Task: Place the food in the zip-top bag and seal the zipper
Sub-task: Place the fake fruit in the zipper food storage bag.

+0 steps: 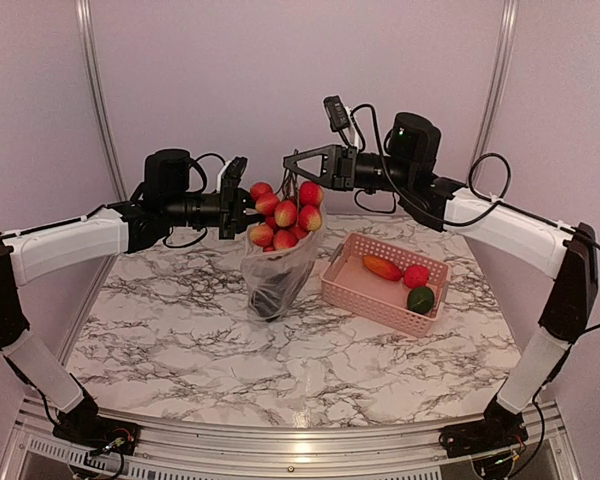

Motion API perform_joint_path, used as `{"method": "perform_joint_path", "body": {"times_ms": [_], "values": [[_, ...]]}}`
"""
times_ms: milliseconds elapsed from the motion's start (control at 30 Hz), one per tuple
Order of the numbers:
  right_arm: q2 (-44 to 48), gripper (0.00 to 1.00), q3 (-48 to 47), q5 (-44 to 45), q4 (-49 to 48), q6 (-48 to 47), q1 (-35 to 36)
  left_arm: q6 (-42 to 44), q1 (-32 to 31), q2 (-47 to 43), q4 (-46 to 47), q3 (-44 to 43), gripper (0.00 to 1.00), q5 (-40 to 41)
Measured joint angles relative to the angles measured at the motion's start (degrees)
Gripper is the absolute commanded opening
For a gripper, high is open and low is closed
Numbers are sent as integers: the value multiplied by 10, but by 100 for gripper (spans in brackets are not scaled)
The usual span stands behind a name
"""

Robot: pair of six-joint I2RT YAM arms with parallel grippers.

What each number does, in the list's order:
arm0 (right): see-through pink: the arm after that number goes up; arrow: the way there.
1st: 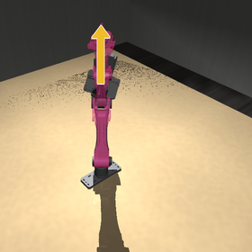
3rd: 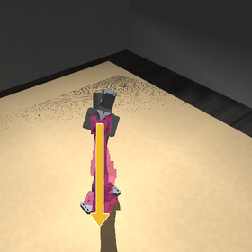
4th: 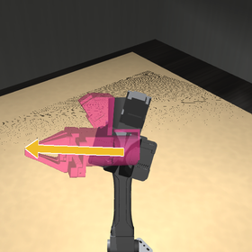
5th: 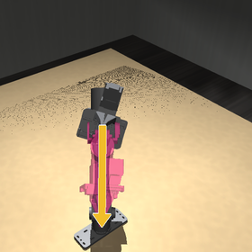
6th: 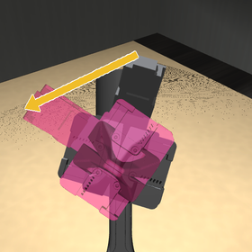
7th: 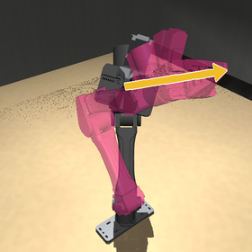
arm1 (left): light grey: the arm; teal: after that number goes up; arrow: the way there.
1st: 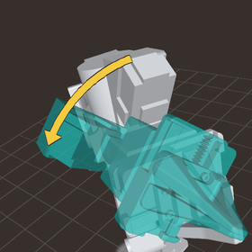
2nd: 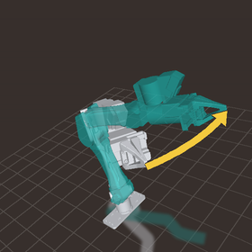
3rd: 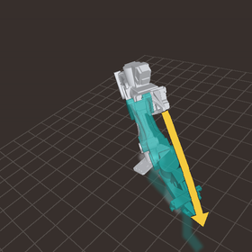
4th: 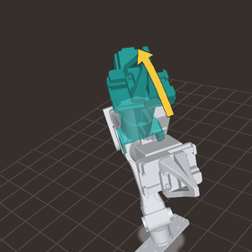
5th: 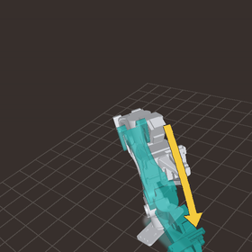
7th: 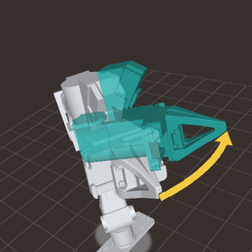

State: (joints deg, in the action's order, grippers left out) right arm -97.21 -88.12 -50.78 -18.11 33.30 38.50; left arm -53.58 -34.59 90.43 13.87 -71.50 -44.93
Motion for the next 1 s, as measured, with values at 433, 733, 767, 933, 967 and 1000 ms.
{"method": "perform_joint_path", "body": {"times_ms": [433,733,767,933,967,1000], "values": [[14,0,-16,82,207,-123,1,3,15,0,-2,0,0,25],[-18,0,-85,174,337,-190,18,36,20,4,-66,-21,0,72],[-18,0,-87,178,340,-194,18,42,20,4,-79,-26,0,83],[-4,0,-64,136,331,-209,19,63,22,7,-120,-35,0,116],[-2,0,-61,122,329,-211,19,67,23,10,-129,-37,0,122],[0,0,-59,107,326,-212,20,72,23,13,-136,-39,0,127]]}}
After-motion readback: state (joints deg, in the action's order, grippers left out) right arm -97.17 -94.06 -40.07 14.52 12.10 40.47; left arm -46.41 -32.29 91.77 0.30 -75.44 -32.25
